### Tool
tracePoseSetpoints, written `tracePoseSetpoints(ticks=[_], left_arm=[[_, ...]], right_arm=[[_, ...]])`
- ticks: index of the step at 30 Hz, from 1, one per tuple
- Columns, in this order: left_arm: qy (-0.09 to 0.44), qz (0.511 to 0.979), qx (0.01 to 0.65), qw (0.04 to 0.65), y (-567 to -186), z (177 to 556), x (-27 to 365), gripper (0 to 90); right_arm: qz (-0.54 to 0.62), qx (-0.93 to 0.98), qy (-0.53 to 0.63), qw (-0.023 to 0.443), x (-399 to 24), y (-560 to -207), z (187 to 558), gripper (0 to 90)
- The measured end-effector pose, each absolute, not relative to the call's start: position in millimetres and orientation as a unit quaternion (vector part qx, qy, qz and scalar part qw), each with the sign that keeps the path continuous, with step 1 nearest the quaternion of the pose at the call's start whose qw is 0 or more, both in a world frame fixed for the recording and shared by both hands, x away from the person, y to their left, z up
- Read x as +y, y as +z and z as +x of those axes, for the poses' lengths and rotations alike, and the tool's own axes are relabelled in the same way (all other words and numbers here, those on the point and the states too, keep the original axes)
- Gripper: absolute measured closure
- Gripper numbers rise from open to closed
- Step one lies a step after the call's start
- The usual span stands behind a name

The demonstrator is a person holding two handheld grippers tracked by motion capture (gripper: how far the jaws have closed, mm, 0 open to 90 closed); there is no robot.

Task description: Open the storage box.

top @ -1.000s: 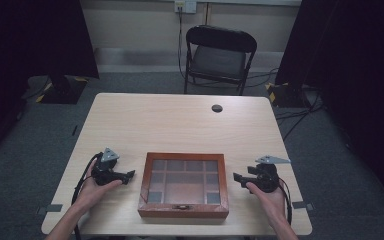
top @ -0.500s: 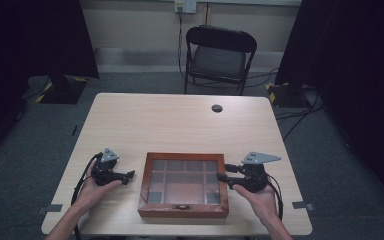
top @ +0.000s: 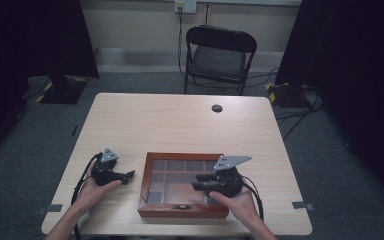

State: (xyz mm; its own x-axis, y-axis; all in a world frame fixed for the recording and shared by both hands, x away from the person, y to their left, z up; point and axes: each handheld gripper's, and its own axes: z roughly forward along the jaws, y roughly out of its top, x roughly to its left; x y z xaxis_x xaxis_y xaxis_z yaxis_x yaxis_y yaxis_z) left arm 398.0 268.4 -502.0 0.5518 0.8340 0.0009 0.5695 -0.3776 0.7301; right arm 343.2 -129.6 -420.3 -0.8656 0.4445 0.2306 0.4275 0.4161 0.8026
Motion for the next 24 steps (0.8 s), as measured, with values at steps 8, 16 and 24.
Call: tracePoseSetpoints(ticks=[8, 16, 24], left_arm=[[0.189, 0.808, 0.435, 0.351, -502.1, 398.1, 268.4, 8.7], [0.189, 0.808, 0.434, 0.35, -501.9, 398.1, 268.5, 8.7], [0.19, 0.81, 0.435, 0.345, -500.6, 397.7, 267.1, 11.2]], right_arm=[[0.209, 0.868, 0.45, -0.033, -112.7, -434.3, 321.3, 72.8], [0.189, 0.875, 0.443, -0.049, -106.4, -442.7, 318.7, 78.0], [0.168, 0.882, 0.438, -0.041, -100.2, -442.0, 317.7, 80.8]])
